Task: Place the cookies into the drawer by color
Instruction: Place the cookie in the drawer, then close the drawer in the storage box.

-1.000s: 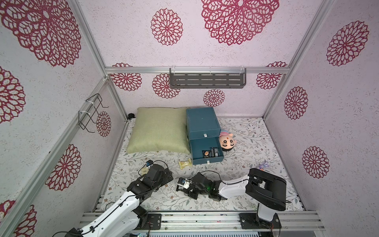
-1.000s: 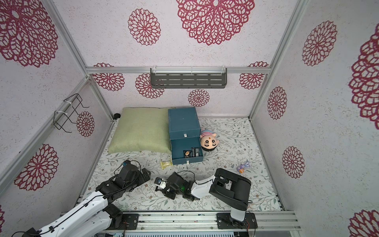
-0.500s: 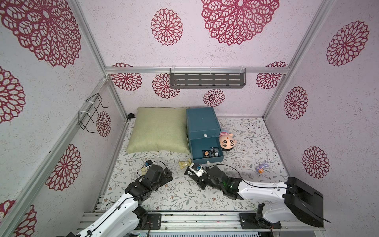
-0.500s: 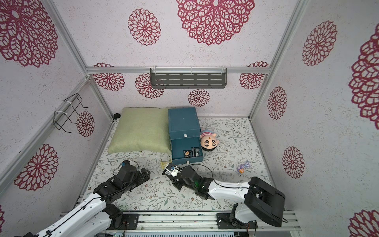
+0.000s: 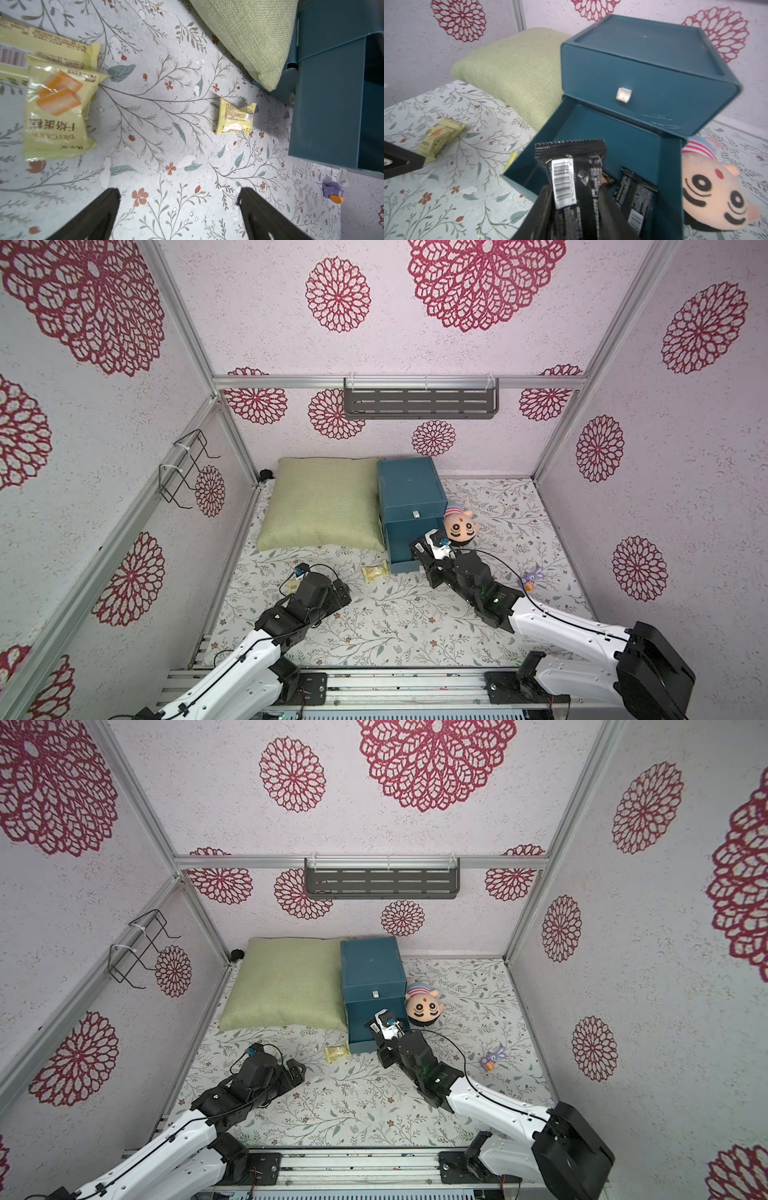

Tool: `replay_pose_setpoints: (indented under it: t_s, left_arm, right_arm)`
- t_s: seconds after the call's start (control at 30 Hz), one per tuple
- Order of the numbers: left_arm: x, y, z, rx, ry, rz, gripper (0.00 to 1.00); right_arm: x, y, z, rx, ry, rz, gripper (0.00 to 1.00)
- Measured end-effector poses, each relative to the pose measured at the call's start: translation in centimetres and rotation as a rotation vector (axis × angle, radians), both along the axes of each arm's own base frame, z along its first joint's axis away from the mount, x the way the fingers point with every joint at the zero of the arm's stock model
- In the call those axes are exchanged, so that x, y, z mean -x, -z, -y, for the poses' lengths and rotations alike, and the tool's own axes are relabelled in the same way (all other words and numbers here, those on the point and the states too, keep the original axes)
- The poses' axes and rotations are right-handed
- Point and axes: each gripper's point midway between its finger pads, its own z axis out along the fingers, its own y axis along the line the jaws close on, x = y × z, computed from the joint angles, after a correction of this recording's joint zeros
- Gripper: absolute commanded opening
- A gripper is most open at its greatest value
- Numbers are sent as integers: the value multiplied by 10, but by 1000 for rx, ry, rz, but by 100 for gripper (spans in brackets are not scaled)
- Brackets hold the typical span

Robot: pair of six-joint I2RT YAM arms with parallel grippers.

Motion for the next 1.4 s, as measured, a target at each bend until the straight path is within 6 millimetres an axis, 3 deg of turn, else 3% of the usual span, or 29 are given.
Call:
replay_pose_setpoints:
  t_s: [0.23, 0.27, 0.33, 0.67, 0.77, 0.83, 0.87, 1.13, 1.4]
  left_arm:
    - [-1, 2, 2, 4, 6, -7, 97]
    - [-1, 3, 3, 5, 7, -9, 97]
    - [-1, 4, 4, 5, 10, -14, 97]
    - [-2, 8, 6, -1, 17, -28, 97]
    - [-4, 5, 7, -2, 22, -29, 97]
    - [-7, -1, 9, 1, 25, -20, 97]
    - [-8, -5, 10, 3, 27, -12, 97]
    - [-24, -33, 20, 5, 53, 36, 97]
    - [-62, -80, 48, 5, 133, 84, 97]
  right_arm:
    - [-27, 4, 17, -3, 97, -46, 38]
    - [-31, 6, 19, 0, 108, -57, 40]
    - [-37, 10, 22, 5, 127, -79, 54]
    - [-49, 2, 25, -16, 136, -137, 68]
    - [-46, 3, 24, -16, 115, -157, 79]
    - [-41, 4, 24, -13, 100, -173, 96]
    - [-38, 4, 25, -17, 95, -181, 99]
    - [-8, -4, 43, -97, 101, -221, 99]
    - [23, -2, 66, -283, 127, -280, 99]
